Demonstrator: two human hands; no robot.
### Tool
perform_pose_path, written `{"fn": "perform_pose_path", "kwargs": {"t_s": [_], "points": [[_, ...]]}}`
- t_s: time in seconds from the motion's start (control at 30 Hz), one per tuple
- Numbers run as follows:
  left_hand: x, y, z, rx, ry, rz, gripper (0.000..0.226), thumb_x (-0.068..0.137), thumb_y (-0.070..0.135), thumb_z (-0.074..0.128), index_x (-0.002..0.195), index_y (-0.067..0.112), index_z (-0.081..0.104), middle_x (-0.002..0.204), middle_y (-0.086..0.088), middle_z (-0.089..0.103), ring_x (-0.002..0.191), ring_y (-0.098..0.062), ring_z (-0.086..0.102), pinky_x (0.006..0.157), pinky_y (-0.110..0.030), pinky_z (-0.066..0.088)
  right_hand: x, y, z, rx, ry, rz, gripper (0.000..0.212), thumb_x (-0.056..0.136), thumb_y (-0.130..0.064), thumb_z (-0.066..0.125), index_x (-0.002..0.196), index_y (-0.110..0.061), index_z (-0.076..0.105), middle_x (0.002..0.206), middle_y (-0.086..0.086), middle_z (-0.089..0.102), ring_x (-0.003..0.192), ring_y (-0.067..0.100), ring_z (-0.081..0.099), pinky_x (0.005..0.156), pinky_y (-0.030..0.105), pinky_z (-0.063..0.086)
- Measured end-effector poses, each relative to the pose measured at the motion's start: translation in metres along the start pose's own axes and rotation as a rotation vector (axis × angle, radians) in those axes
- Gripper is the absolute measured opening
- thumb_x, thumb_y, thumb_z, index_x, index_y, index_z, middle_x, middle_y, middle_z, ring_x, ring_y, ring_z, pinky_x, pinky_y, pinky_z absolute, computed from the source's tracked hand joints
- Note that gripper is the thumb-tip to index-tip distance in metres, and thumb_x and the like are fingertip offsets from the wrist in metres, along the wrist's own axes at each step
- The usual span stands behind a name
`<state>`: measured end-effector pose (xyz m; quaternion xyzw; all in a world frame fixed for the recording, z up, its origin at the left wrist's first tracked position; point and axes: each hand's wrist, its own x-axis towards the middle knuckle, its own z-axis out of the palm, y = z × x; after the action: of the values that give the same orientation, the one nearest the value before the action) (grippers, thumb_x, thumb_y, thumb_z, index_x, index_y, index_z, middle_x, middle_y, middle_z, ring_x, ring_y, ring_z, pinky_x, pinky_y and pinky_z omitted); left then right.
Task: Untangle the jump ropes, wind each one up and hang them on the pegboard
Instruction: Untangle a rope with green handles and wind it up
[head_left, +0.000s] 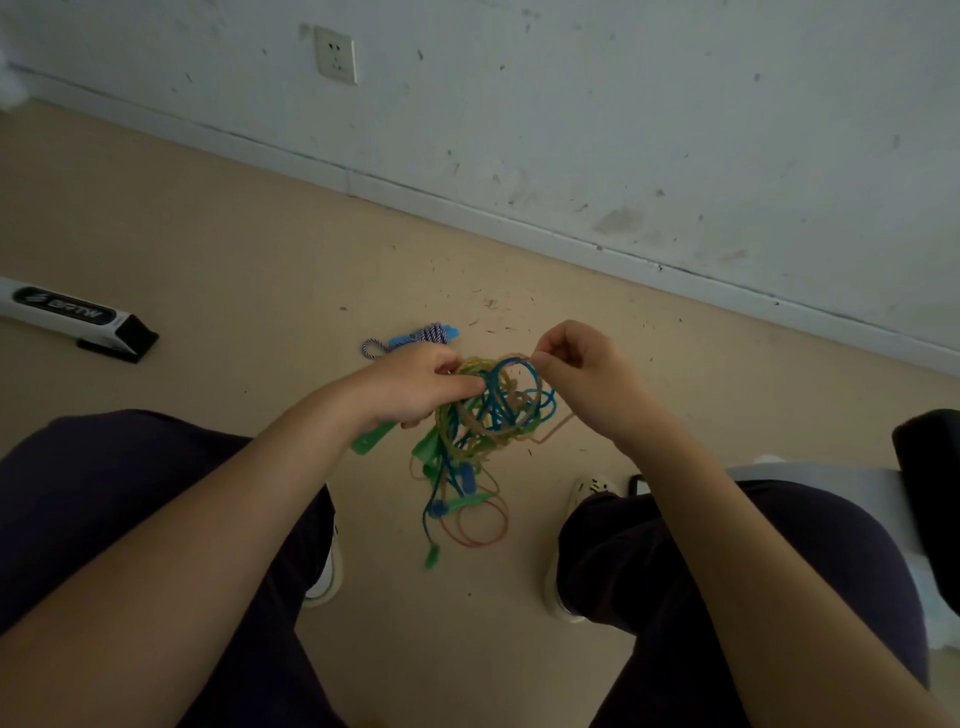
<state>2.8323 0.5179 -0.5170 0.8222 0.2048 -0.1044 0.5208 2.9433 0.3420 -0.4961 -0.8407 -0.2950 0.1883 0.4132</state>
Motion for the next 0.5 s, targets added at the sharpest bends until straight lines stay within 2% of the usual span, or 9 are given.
{"fn": "perform_pose_path", "kwargs": {"t_s": [0.07,0.13,0.23,0.33,0.43,0.5], "points": [[-0.001,0.003,0.000,-0.063,0.060,-0.004,0.029,0.092,0.041,0.065,0.102,0.014,0.070,0.074,0.003,0.064,0.045,-0.002,0.049,0.043,-0.021,0.032,-0.003,0.000,0.002,0.012,-0.030,-0.023,0.010,0.088,-0.017,0.069,0.086,-0.014,0.061,0.072,0.004,0.061,0.062,0.008,0.051,0.060,0.025,0.044],[-0.004,0.005,-0.002,-0.159,0.062,-0.020,0.033,0.083,0.050,0.071,0.104,0.025,0.071,0.084,0.008,0.071,0.062,-0.001,0.062,0.049,-0.018,0.037,-0.003,0.001,0.002,0.036,-0.030,-0.035,0.016,0.085,-0.018,0.074,0.081,-0.016,0.058,0.064,-0.002,0.055,0.054,0.003,0.046,0.054,0.020,0.041],[-0.005,0.004,-0.006,-0.258,-0.043,-0.050,0.066,0.059,0.062,0.085,0.115,0.033,0.069,0.102,0.005,0.074,0.091,-0.016,0.072,0.068,-0.028,0.050,0.001,0.002,-0.004,0.051,0.029,-0.025,0.015,0.085,-0.016,0.074,0.078,-0.016,0.061,0.058,-0.005,0.050,0.047,0.002,0.040,0.050,0.020,0.036],[-0.006,0.006,-0.009,-0.250,-0.138,-0.042,0.072,0.056,0.053,0.090,0.121,0.032,0.066,0.104,0.007,0.072,0.089,-0.010,0.070,0.061,-0.023,0.047,0.002,0.003,-0.011,0.037,0.029,-0.032,0.004,0.089,-0.019,0.070,0.086,-0.021,0.072,0.054,-0.007,0.047,0.046,0.003,0.037,0.050,0.022,0.033],[-0.009,0.008,-0.011,-0.248,-0.153,-0.030,0.078,0.057,0.048,0.089,0.129,0.030,0.063,0.105,0.009,0.070,0.090,-0.007,0.068,0.059,-0.019,0.045,-0.002,0.001,-0.014,0.023,-0.022,-0.053,0.008,0.088,-0.024,0.072,0.084,-0.031,0.073,0.052,-0.013,0.044,0.048,0.002,0.036,0.051,0.020,0.033],[-0.008,0.007,-0.011,-0.265,-0.156,-0.016,0.077,0.061,0.043,0.089,0.131,0.027,0.062,0.112,0.005,0.070,0.094,-0.008,0.068,0.061,-0.016,0.048,-0.002,0.000,-0.014,0.032,-0.023,-0.027,0.007,0.083,-0.027,0.077,0.081,-0.024,0.072,0.053,-0.012,0.044,0.048,0.002,0.036,0.050,0.019,0.032]]}}
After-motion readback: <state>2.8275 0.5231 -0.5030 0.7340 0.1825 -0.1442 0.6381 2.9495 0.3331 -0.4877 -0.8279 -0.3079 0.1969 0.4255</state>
